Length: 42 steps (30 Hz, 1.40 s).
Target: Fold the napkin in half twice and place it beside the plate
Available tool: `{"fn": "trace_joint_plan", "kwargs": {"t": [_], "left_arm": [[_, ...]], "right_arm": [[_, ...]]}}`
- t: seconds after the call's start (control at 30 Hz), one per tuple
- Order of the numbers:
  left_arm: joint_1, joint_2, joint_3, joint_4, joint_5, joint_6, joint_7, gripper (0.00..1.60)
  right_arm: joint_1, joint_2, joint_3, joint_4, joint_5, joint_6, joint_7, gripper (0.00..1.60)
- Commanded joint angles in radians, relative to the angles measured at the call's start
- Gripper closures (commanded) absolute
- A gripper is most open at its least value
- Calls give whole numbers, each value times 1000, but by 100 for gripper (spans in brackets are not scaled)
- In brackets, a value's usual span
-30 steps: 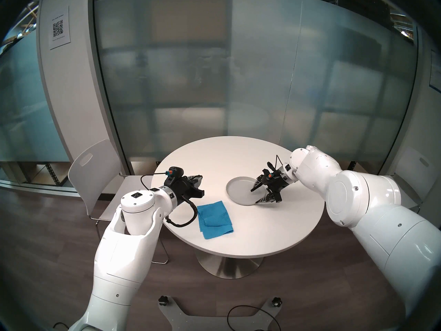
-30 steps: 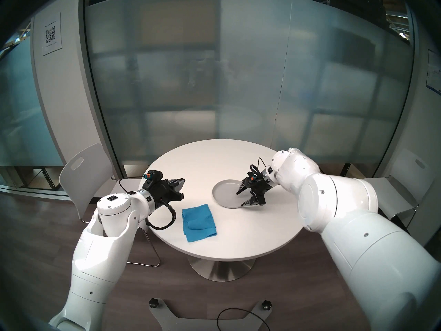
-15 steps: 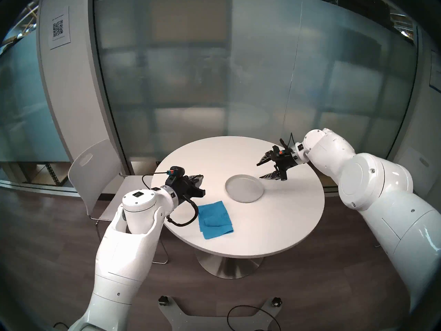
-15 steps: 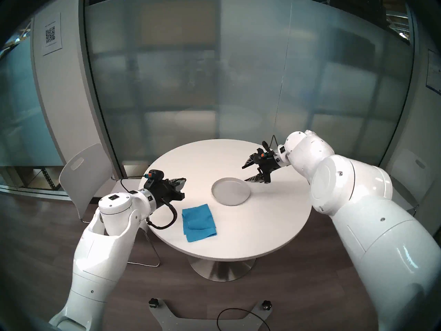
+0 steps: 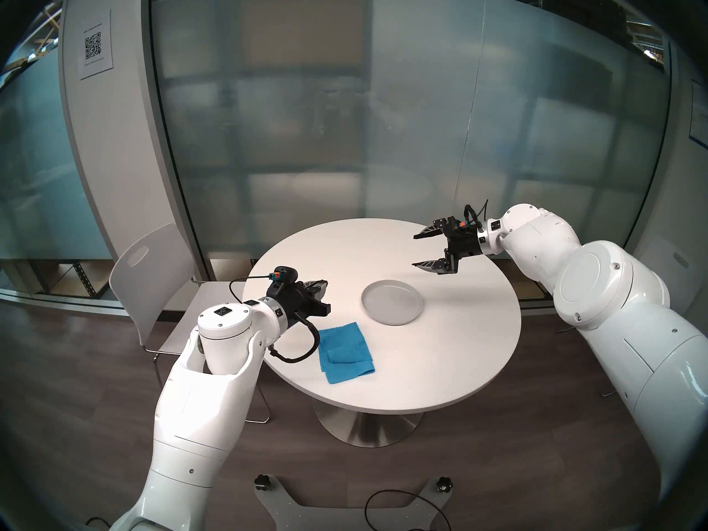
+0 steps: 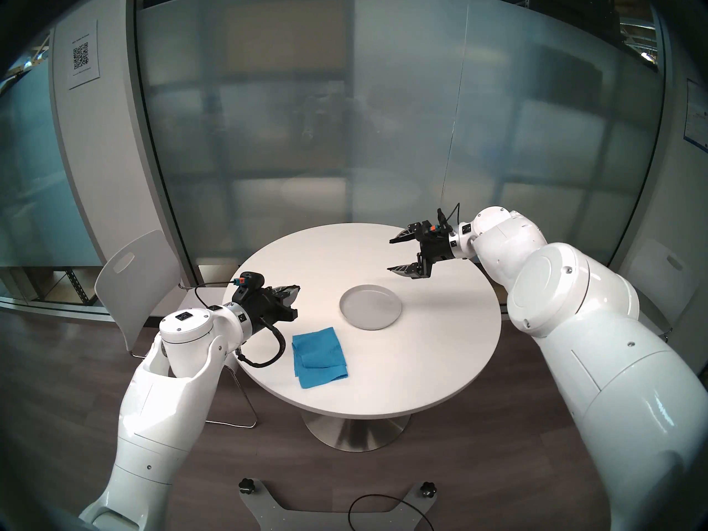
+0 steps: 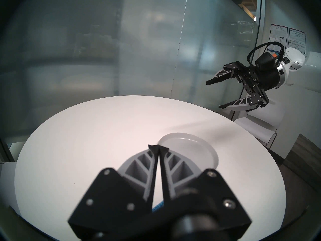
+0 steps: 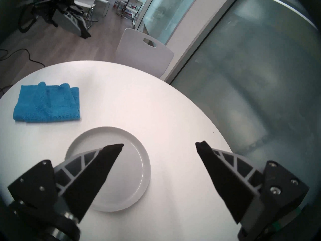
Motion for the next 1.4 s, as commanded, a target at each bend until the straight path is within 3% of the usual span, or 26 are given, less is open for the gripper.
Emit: {"fn": "trace_joint_plan", "kwargs": {"t": [0.0, 0.4, 0.93, 1.17, 1.37], "left_arm": [[-5, -6, 1, -16, -2, -8, 1, 109], [10, -24, -9, -25, -10, -19, 15, 109], [44, -105, -36, -48, -68, -40, 66, 108], [54, -172, -51, -56, -107, -60, 109, 108], [58, -181, -31, -58, -131, -76, 139, 104]], "right_arm": [[-12, 6, 111, -8, 111, 53, 84, 0], [-33, 11, 222, -8, 187, 115, 162, 0], [-33, 14, 252, -8, 178, 135, 212, 0], [-68, -3, 311, -8, 222, 133, 86, 0], [-87, -37, 333, -12, 224, 129, 16, 0]]}}
